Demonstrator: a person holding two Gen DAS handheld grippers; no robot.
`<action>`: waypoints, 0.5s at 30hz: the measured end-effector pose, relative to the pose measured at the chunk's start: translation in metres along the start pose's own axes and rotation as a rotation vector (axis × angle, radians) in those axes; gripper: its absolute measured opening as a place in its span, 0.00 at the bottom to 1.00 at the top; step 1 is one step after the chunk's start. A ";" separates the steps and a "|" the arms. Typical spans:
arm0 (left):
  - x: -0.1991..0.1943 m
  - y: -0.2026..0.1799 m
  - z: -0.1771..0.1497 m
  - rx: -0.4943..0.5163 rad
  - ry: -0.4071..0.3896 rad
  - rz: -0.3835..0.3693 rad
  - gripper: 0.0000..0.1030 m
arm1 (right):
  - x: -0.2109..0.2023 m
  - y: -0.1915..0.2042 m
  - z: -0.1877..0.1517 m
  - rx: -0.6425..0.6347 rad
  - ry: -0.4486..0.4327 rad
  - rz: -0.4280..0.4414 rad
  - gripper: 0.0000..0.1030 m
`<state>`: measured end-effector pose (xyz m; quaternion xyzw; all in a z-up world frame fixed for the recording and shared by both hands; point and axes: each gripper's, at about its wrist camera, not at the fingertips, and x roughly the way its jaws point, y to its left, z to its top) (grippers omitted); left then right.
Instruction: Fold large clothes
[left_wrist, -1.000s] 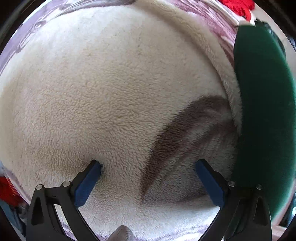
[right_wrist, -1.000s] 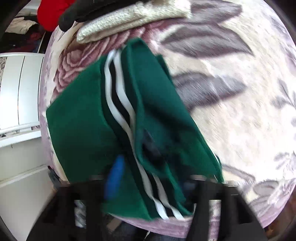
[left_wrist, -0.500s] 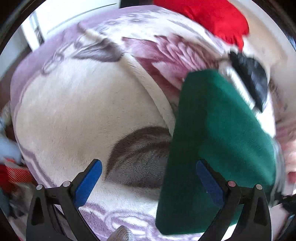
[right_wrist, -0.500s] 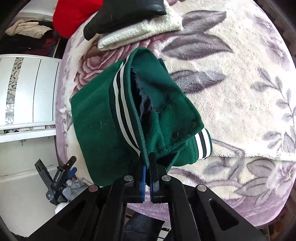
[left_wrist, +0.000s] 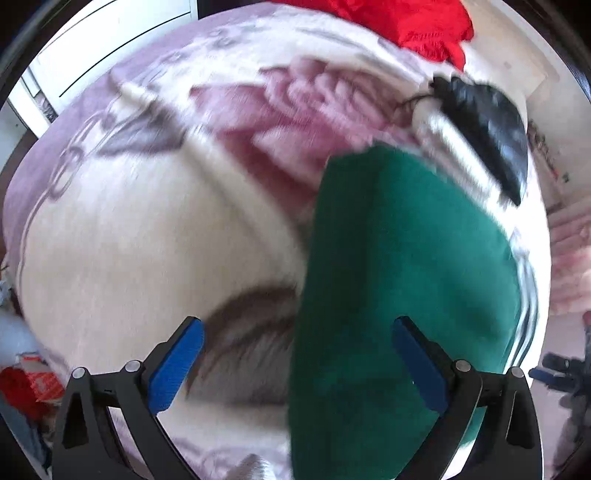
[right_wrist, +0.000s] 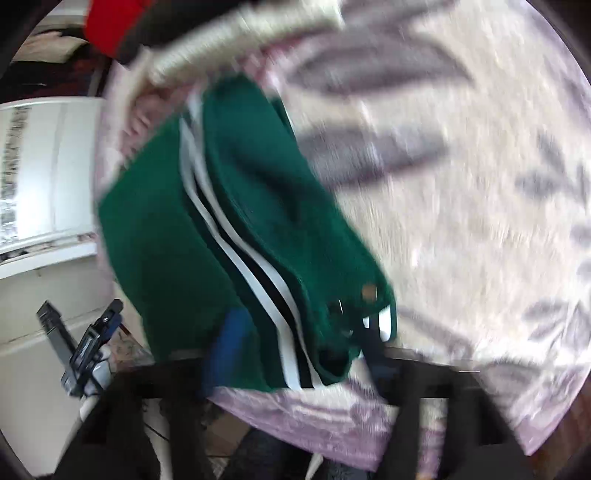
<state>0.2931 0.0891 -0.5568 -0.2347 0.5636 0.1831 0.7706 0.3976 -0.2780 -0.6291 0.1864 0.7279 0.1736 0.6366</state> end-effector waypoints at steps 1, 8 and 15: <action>0.003 -0.005 0.019 -0.015 -0.024 -0.020 1.00 | -0.004 0.002 0.008 -0.019 -0.013 0.016 0.88; 0.101 -0.025 0.095 0.012 0.109 -0.175 0.94 | 0.054 0.007 0.099 -0.119 -0.024 0.117 0.89; 0.070 -0.018 0.078 -0.013 0.024 -0.277 0.49 | 0.107 0.001 0.123 0.004 0.085 0.317 0.39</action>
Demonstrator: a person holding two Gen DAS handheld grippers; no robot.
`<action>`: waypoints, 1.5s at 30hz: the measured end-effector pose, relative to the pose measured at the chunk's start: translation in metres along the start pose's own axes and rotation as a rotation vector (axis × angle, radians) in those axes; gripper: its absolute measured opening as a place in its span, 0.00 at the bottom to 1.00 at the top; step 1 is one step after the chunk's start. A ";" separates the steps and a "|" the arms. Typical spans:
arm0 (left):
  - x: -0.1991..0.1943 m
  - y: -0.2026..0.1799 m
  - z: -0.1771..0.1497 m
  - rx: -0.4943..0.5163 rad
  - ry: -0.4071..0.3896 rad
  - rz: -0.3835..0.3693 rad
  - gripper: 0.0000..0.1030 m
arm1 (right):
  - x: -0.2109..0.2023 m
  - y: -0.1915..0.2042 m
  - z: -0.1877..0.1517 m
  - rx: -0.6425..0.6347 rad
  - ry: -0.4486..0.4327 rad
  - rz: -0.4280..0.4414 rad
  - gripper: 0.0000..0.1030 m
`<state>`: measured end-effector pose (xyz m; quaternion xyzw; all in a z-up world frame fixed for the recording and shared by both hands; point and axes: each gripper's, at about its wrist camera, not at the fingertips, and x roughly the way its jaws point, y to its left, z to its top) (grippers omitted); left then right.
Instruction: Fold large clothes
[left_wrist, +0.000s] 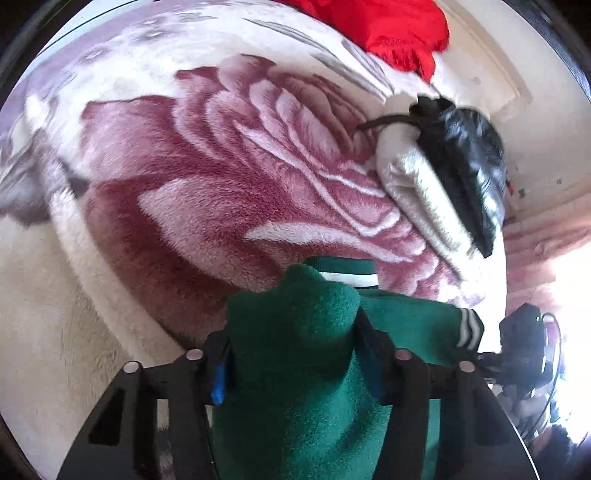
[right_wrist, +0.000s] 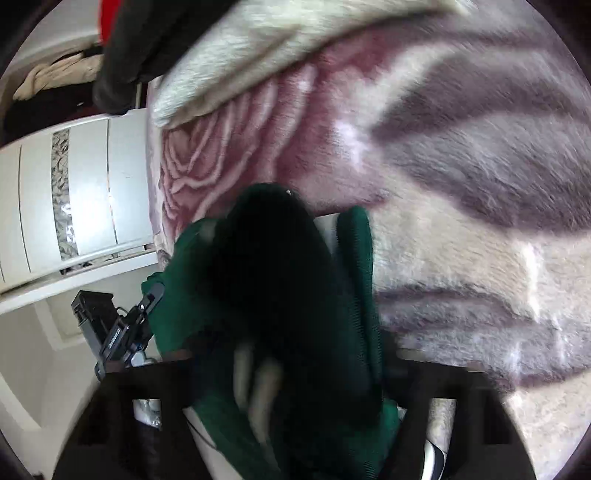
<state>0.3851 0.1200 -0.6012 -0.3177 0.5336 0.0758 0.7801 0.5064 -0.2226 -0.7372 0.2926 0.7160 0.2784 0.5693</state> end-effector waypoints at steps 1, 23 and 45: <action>-0.006 0.007 0.002 -0.040 -0.013 -0.040 0.49 | -0.003 0.008 -0.004 -0.010 -0.017 -0.003 0.34; -0.048 0.015 -0.019 -0.117 -0.046 0.028 0.76 | -0.098 -0.017 -0.036 -0.027 -0.050 -0.180 0.67; -0.032 0.019 -0.134 -0.083 0.038 0.249 0.91 | -0.075 -0.090 -0.165 0.182 -0.066 -0.290 0.03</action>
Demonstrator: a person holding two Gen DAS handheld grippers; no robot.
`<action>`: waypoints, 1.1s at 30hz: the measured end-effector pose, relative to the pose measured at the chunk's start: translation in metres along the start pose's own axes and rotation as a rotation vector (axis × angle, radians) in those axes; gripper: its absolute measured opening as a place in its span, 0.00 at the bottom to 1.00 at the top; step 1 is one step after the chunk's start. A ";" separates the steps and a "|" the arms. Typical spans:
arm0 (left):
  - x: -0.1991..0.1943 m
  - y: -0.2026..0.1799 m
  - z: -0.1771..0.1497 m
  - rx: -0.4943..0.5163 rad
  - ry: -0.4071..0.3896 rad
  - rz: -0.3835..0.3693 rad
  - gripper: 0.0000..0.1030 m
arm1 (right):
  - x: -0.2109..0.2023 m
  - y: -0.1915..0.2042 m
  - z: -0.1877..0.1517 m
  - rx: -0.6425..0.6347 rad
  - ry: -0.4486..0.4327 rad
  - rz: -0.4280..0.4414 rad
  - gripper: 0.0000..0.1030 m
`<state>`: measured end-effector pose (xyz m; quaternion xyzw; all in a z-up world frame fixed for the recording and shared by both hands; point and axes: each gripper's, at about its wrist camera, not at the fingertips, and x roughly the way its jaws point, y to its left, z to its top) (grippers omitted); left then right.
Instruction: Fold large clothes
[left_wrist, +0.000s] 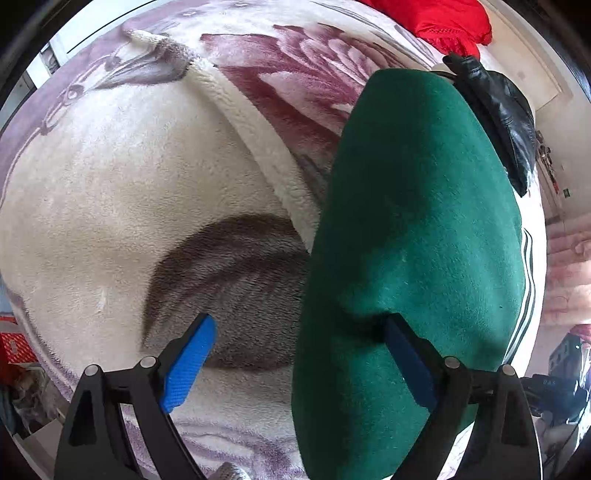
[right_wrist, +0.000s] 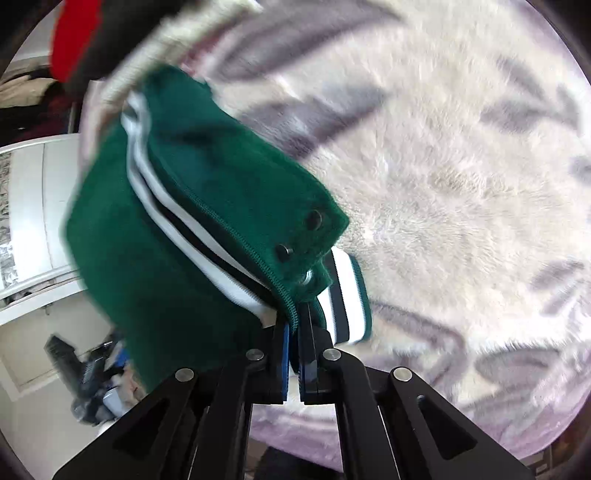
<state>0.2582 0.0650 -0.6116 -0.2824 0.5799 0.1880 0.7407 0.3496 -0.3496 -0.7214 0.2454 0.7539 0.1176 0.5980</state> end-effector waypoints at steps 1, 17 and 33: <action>0.000 0.002 0.001 -0.005 0.003 -0.001 0.91 | 0.005 -0.005 0.003 0.021 0.028 0.028 0.04; -0.001 0.011 -0.002 -0.059 -0.015 -0.016 0.91 | 0.019 -0.090 -0.056 0.538 -0.232 0.546 0.29; -0.001 0.005 -0.004 -0.031 -0.017 -0.024 0.91 | -0.077 -0.032 0.001 0.014 -0.239 0.313 0.60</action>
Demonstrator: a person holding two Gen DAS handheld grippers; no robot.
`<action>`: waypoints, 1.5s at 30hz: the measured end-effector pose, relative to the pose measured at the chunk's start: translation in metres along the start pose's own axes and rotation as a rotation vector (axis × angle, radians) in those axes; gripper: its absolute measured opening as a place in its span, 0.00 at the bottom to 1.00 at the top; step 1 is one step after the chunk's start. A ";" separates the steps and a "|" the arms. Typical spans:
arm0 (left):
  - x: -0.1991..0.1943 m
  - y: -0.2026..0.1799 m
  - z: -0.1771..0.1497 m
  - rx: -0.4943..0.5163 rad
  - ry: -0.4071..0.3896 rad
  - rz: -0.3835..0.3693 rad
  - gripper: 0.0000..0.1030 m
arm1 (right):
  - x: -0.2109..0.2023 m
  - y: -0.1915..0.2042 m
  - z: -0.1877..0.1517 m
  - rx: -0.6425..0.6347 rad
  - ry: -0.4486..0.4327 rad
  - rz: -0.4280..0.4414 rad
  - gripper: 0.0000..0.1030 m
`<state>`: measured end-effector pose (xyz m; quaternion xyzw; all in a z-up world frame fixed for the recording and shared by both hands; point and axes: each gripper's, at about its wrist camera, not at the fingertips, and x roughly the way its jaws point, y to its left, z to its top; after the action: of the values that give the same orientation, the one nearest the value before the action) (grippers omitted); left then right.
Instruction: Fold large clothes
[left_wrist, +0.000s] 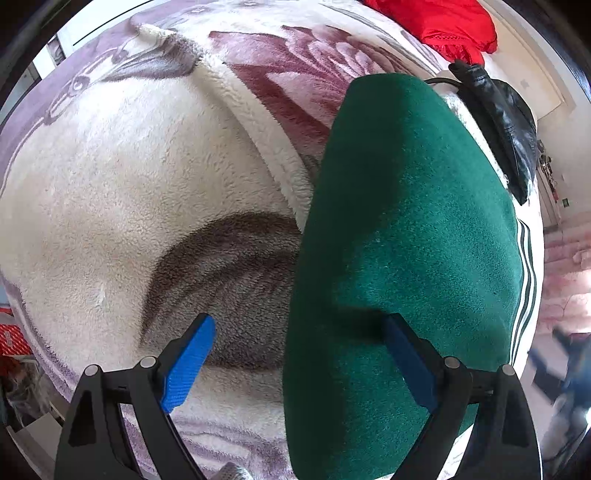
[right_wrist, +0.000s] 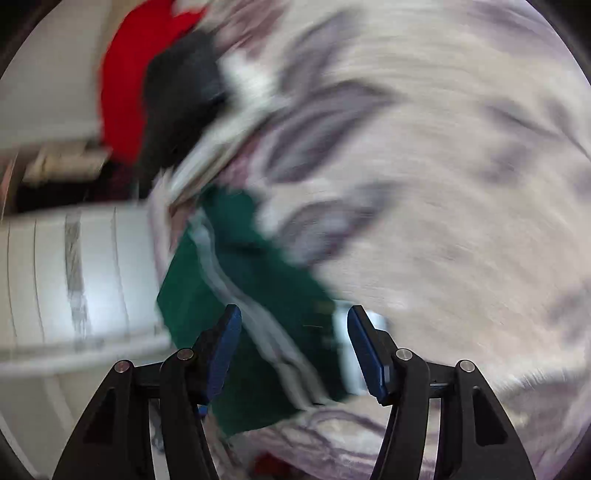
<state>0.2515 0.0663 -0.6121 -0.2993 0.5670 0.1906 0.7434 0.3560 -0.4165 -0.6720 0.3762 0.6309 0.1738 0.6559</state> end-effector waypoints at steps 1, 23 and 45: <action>0.000 -0.001 0.000 -0.003 -0.002 -0.005 0.91 | 0.013 0.013 0.007 -0.053 0.033 0.006 0.60; 0.004 -0.002 -0.007 -0.031 0.013 -0.054 0.91 | 0.064 0.004 0.036 -0.077 0.263 -0.161 0.58; 0.004 -0.019 -0.018 0.039 0.037 -0.049 0.91 | 0.068 -0.037 0.001 -0.143 0.260 -0.436 0.00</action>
<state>0.2509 0.0401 -0.6150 -0.3022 0.5769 0.1556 0.7427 0.3581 -0.3933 -0.7460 0.1583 0.7622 0.1195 0.6162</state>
